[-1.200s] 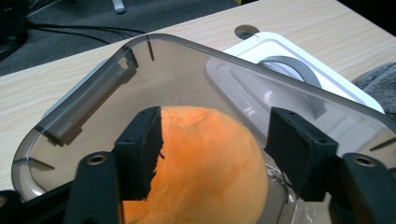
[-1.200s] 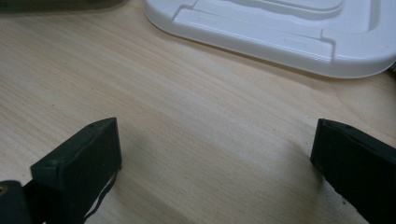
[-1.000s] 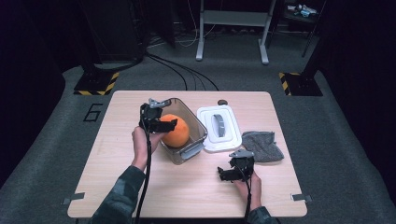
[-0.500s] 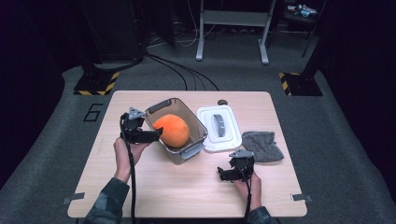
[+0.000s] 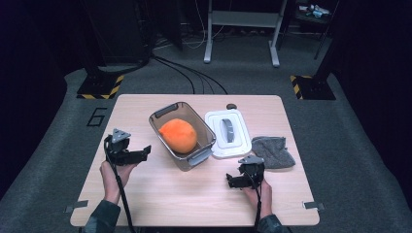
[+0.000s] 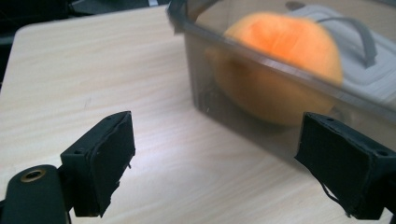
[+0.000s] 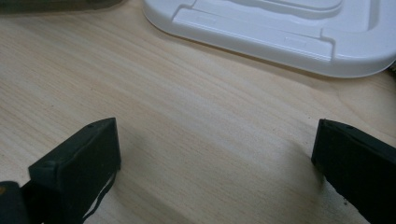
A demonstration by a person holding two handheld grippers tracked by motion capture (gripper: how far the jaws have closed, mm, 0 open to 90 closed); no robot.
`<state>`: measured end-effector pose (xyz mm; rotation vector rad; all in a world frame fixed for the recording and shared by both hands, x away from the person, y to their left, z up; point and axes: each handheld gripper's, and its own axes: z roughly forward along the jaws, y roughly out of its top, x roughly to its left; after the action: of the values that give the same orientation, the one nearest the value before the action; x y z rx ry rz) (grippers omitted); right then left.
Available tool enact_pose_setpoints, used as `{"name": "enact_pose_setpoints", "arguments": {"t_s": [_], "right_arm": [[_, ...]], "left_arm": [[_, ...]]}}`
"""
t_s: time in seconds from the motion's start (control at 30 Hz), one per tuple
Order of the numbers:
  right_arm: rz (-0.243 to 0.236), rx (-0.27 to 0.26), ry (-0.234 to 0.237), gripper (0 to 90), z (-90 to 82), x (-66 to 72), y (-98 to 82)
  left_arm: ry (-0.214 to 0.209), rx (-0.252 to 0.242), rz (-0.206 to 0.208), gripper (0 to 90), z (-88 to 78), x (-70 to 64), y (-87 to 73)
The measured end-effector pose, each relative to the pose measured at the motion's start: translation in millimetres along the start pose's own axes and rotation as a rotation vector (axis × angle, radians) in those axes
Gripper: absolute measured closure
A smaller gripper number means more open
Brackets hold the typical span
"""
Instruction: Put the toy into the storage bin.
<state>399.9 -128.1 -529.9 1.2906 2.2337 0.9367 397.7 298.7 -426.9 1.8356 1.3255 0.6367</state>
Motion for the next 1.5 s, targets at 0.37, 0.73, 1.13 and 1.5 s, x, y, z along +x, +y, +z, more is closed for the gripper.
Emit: {"name": "enact_pose_setpoints", "arguments": {"t_s": [0.37,0.73,1.13,1.5], "right_arm": [[0.003,0.046,0.005,0.0,-0.8,-0.3,4.3],[0.013,-0.009,0.043,1.1,-19.8,-3.7,30.0],[0.018,-0.012,0.040,3.3,-15.0,-12.9,66.0],[0.041,0.014,0.041,4.2,-1.8,-31.7,88.4]], "left_arm": [[0.008,0.030,0.007,10.8,18.8,14.9,-48.0],[0.004,0.099,0.011,10.8,37.2,22.3,-73.5],[0.022,0.114,0.018,11.0,46.5,26.1,-92.9],[0.031,0.110,0.022,11.1,47.6,26.3,-93.1]]}}
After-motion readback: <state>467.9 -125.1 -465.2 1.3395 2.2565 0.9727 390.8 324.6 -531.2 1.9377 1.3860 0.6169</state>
